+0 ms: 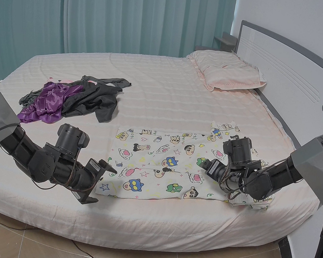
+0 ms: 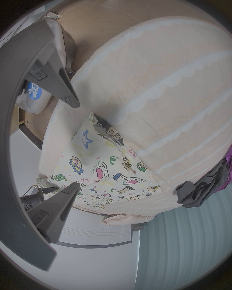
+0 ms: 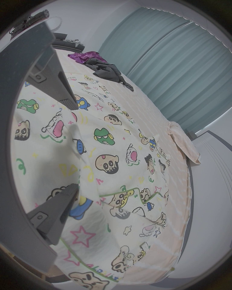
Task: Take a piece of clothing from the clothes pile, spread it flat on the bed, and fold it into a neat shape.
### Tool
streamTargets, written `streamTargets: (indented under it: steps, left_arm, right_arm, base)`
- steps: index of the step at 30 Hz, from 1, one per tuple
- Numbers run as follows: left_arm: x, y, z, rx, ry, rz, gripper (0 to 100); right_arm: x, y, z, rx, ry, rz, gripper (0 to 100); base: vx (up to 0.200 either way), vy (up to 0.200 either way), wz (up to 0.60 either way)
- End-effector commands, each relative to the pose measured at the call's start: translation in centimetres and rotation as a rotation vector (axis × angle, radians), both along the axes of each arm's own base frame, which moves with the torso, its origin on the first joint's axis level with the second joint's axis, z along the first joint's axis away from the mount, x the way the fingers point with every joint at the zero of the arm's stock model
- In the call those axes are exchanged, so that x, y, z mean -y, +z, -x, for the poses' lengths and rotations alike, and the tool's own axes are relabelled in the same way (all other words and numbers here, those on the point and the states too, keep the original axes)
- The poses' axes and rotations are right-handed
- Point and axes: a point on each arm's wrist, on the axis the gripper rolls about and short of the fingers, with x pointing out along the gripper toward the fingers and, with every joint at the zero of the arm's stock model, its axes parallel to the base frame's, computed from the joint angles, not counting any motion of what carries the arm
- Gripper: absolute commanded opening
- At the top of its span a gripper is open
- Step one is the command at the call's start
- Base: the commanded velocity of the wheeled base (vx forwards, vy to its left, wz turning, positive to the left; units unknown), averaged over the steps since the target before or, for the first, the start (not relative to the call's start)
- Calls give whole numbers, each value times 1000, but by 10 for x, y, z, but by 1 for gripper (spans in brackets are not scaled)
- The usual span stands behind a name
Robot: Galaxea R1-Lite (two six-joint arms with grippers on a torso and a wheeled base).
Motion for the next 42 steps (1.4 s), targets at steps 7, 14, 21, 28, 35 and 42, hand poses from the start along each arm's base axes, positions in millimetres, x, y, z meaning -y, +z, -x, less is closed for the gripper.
streamTargets:
  steps: [7,14,21,28,35,42]
  left_arm:
    - [8,0,7,-4,-33,-3,100]
    - [8,1,12,37,-38,13,100]
    - [8,2,12,41,-34,17,100]
    - [8,4,12,37,-14,29,100]
    - [6,7,15,8,-61,113,100]
    - [8,4,15,4,-63,102,100]
  right_arm:
    - [6,20,32,-4,15,-11,100]
    - [27,38,95,-42,18,-27,100]
    - [67,36,131,11,-49,-56,100]
    - [79,36,134,67,-79,-68,100]
    - [89,45,139,100,-103,-75,100]
    - [106,61,142,154,-127,-67,100]
  base:
    - [0,0,0]
    - [0,0,0]
    - [0,0,0]
    - [0,0,0]
    - [114,0,0]
    - [114,0,0]
